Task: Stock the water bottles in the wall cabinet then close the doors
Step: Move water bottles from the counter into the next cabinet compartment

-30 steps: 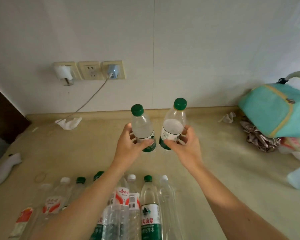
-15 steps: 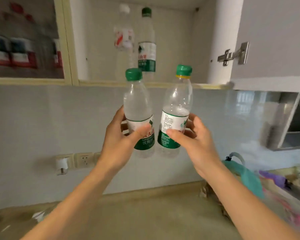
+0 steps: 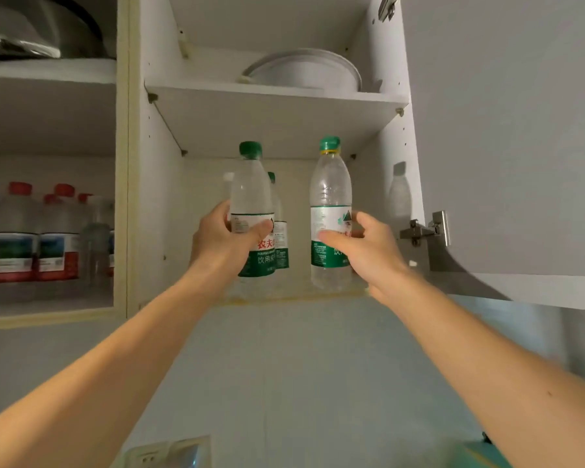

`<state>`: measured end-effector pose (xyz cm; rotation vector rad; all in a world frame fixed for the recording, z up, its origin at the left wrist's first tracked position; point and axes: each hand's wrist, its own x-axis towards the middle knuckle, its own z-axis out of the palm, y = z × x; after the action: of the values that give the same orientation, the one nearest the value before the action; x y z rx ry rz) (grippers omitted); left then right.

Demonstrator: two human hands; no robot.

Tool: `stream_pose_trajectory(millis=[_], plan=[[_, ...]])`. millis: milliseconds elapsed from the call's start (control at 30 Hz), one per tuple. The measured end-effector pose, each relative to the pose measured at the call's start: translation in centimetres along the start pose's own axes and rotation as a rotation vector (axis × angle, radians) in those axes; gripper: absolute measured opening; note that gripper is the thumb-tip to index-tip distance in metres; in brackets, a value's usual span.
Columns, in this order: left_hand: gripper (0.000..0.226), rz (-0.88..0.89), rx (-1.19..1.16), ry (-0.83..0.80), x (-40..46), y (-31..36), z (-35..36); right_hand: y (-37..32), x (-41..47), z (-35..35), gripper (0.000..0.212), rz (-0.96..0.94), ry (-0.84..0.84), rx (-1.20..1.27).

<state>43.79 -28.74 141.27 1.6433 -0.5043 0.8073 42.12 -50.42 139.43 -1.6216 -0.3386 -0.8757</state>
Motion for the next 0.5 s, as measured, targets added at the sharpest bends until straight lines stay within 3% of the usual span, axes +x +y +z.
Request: stream_pose_trajectory(millis=[233, 400, 500], plan=[[0.033, -0.030, 0.172, 0.051, 3.8, -1.8, 2.9, 3.1, 3.7, 0.3, 0.032, 0.045, -0.045, -0.144], [0.037, -0.029, 0.148, 0.022, 4.4, -3.0, 5.9, 4.2, 5.4, 0.3, 0.031, 0.043, -0.071, -0.278], [0.037, -0.037, 0.126, 0.004, 5.0, -3.3, 7.6, 4.9, 6.2, 0.6, 0.042, 0.051, -0.074, -0.329]])
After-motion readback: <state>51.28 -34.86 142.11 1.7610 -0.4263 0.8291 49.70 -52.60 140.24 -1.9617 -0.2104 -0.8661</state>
